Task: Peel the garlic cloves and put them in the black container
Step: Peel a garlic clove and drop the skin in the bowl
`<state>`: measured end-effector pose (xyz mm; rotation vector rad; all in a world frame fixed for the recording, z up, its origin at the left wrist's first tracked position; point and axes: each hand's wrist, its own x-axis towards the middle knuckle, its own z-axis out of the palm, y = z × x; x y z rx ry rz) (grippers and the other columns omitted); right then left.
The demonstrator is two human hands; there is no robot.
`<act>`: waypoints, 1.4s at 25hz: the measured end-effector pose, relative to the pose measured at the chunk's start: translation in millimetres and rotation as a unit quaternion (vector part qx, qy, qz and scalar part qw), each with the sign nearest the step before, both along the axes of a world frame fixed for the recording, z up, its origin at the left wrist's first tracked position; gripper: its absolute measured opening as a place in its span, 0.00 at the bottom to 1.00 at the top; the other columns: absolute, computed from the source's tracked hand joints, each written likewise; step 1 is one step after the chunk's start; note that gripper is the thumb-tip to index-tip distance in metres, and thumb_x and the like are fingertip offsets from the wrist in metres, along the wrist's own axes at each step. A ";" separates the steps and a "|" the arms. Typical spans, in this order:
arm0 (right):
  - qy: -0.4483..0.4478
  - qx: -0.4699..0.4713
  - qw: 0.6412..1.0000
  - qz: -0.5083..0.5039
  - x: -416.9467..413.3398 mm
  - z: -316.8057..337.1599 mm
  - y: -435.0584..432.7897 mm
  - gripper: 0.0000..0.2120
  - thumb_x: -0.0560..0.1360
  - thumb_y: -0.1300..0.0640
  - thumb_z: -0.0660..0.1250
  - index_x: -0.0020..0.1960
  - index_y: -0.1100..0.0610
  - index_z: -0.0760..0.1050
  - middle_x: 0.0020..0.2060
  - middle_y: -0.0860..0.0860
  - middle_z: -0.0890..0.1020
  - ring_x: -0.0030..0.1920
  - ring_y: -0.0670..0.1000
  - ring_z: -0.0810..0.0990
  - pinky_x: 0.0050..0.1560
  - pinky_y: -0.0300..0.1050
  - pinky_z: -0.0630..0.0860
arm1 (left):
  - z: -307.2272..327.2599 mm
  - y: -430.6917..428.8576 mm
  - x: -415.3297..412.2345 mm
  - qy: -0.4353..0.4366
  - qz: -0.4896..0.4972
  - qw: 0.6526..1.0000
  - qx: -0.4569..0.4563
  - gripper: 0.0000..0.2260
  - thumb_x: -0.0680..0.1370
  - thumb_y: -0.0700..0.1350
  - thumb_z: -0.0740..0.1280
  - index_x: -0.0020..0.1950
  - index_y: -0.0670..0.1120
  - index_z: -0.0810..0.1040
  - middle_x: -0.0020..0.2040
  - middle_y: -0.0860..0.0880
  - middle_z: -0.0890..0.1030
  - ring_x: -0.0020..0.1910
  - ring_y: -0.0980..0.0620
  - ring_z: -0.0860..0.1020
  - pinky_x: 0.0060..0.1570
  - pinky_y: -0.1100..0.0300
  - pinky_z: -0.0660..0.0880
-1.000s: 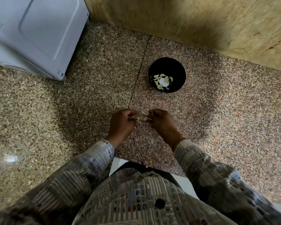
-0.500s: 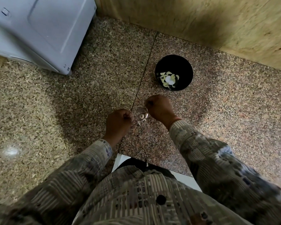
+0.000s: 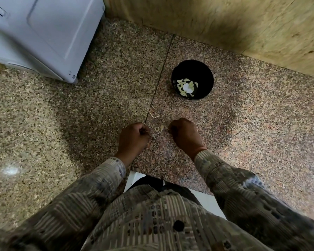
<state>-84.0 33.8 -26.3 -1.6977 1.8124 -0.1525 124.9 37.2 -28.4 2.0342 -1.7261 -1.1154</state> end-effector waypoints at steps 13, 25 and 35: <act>-0.036 0.047 0.993 -0.101 7.8 1.2 4.8 0.10 0.80 0.56 0.66 0.41 0.51 0.80 0.37 0.49 0.83 0.37 0.50 0.82 0.40 0.43 0.78 | -1.3 -29.4 -37.8 -0.071 -0.153 0.981 -0.098 0.05 0.78 0.50 0.73 0.52 0.52 0.85 0.46 0.53 0.84 0.44 0.55 0.81 0.43 0.59 0.79; -0.225 0.086 0.949 -0.206 6.2 28.0 -2.7 0.07 0.76 0.51 0.76 0.43 0.53 0.85 0.38 0.53 0.87 0.38 0.53 0.86 0.45 0.50 0.85 | 16.3 -33.4 -10.0 0.086 -0.056 0.995 0.003 0.07 0.78 0.44 0.74 0.55 0.52 0.87 0.50 0.55 0.87 0.43 0.65 0.82 0.45 0.66 0.80; -0.173 0.139 0.939 -0.264 -51.7 11.1 56.9 0.01 0.76 0.57 0.76 0.46 0.51 0.86 0.36 0.47 0.87 0.39 0.48 0.87 0.40 0.44 0.85 | -9.4 25.1 -98.4 0.022 -0.215 0.974 -0.065 0.06 0.76 0.44 0.70 0.43 0.45 0.85 0.39 0.48 0.84 0.40 0.50 0.81 0.44 0.53 0.79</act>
